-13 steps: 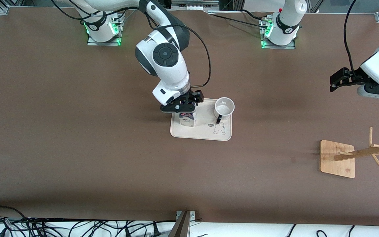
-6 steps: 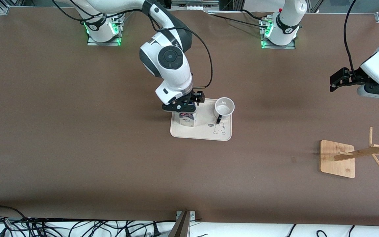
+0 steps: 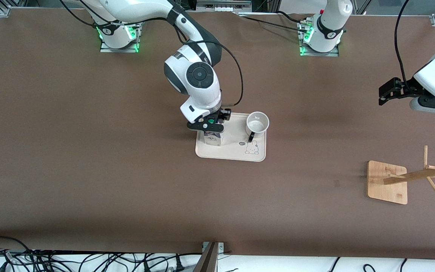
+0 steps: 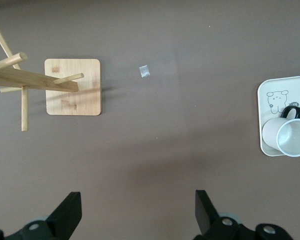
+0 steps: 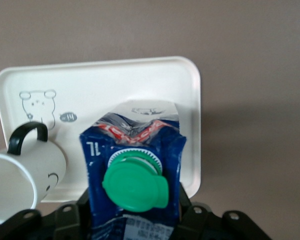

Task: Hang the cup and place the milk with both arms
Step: 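Lower the right gripper and grasp the milk carton, then lift the milk carton with the right gripper and carry it off the tray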

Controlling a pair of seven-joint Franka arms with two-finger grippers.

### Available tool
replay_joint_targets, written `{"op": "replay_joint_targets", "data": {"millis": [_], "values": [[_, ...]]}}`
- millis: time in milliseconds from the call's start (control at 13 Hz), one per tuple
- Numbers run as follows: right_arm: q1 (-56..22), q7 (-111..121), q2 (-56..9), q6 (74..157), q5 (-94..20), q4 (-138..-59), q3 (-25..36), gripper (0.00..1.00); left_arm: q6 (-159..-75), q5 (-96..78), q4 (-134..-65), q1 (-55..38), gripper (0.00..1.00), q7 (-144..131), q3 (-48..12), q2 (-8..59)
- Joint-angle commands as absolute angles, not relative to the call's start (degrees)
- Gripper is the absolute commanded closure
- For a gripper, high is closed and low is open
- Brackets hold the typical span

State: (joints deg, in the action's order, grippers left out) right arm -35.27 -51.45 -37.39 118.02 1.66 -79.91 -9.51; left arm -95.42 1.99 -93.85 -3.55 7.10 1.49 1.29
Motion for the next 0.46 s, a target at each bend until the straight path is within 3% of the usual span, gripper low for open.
{"op": "replay_joint_targets", "data": {"millis": [0, 385], "values": [[-32.96, -49.23, -34.55, 115.16, 1.94, -80.07, -9.93, 0.64, -94.66, 3.08, -93.52, -3.69, 0.00, 8.00, 1.41, 0.97], [-25.68, -33.88, -30.43, 103.99, -2.46, -77.16, -9.32, 0.64, -94.66, 3.08, -93.52, -3.69, 0.00, 8.00, 1.41, 0.97]]}}
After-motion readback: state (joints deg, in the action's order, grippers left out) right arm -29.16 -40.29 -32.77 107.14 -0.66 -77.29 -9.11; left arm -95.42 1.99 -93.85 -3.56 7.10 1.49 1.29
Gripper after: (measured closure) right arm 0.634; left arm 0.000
